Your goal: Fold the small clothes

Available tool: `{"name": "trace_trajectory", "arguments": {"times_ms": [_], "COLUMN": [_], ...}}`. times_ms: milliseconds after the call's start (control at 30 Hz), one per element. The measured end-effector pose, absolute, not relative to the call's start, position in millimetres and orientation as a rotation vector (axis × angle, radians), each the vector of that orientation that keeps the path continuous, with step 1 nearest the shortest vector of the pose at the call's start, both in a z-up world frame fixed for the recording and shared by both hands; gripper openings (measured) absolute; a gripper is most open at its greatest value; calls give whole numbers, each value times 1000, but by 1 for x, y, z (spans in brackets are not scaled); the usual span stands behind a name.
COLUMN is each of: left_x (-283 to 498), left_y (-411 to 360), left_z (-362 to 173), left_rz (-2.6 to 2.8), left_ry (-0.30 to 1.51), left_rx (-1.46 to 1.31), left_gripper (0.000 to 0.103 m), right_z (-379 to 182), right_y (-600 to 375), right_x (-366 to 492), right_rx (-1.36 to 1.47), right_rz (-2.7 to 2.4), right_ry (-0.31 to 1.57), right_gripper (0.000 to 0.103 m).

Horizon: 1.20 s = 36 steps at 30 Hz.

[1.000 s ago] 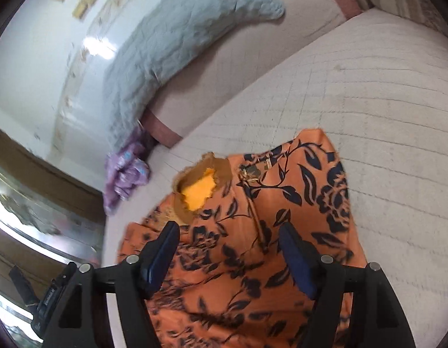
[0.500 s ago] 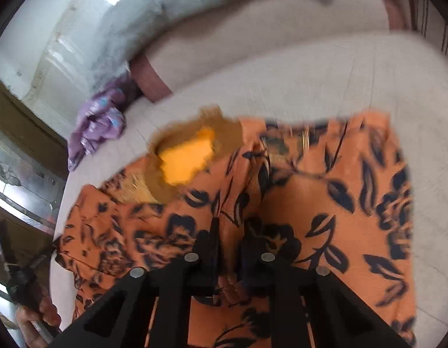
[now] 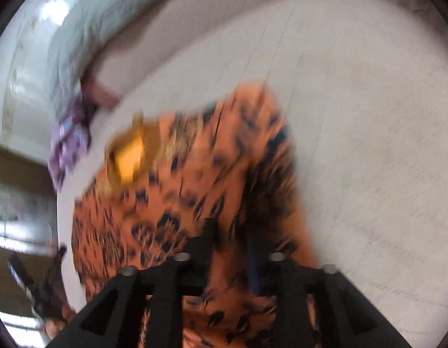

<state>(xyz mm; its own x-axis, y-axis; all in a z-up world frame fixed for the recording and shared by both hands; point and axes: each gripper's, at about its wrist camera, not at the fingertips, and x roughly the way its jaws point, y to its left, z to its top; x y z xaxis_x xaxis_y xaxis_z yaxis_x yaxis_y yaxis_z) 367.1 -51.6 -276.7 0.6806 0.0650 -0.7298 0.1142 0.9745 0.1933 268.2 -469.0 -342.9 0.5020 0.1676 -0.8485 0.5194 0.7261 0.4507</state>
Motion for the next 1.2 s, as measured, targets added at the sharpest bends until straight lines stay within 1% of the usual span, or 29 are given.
{"name": "trace_trajectory", "arguments": {"times_ms": [33,67,133,167,200,233,267,333,400,433,467,500,633,700,767,833,867,900,1000,1033,1067,1100,1133,1200], "left_x": [368,370,375,378,379,377,376,373,372,372,372,371,357,351,350,350,346,340,316,306,299,292,286,274], "left_y": [-57,-60,-65,-67,-70,-73,-75,-79,-78,-76,-76,-73,-68,-70,-77,-79,-78,-77,-67,-60,-54,-47,-38,-22], "left_z": [-282,-288,-303,-311,-318,-320,-319,-317,-318,-317,-315,-311,-282,-280,-296,-319,-320,-315,-291,-284,-280,-276,-273,-268], "left_rz": [-32,-38,-54,-58,-56,-52,-51,-71,-81,-88,-90,-95,-130,-148,-158,-160,-158,-161,-207,-210,-209,-207,-207,-209], "left_ry": [837,866,943,981,1007,994,983,977,979,976,972,962,864,858,913,1002,993,970,901,877,865,855,850,844], "left_rx": [260,276,297,315,339,360,379,408,408,400,396,388,341,354,411,472,479,480,455,453,453,445,430,402], "left_gripper": [67,67,67,67,67,67,67,67,67,67,67,67,67,67,67,67,67,67,67,67,67,67,67,69], "right_z": [-335,-329,-317,-314,-314,-316,-318,-333,-358,-370,-369,-364,-337,-328,-334,-354,-361,-357,-332,-321,-314,-306,-299,-295], "right_y": [-478,-485,-491,-488,-479,-470,-463,-447,-442,-440,-441,-439,-425,-415,-398,-386,-381,-380,-379,-381,-381,-385,-391,-391], "right_x": [262,257,247,253,260,266,273,289,306,309,311,313,306,295,295,289,287,283,264,256,248,236,220,202], "right_rx": [753,759,782,773,750,730,709,658,660,646,629,612,626,618,624,593,574,563,610,604,591,584,594,630], "right_rz": [-286,-317,-304,-262,-197,-165,-153,-147,-150,-166,-176,-185,-101,-50,-4,-7,-23,-35,17,37,39,34,23,25], "right_ry": [1002,958,818,817,850,868,889,960,1046,1070,1051,1037,960,942,975,1102,1123,1097,1058,1033,1014,985,950,912], "right_gripper": [61,69,68,66,63,51,44,39,38,37,36,38,38,39,39,39,39,39,40,44,56,62,66,66]}}
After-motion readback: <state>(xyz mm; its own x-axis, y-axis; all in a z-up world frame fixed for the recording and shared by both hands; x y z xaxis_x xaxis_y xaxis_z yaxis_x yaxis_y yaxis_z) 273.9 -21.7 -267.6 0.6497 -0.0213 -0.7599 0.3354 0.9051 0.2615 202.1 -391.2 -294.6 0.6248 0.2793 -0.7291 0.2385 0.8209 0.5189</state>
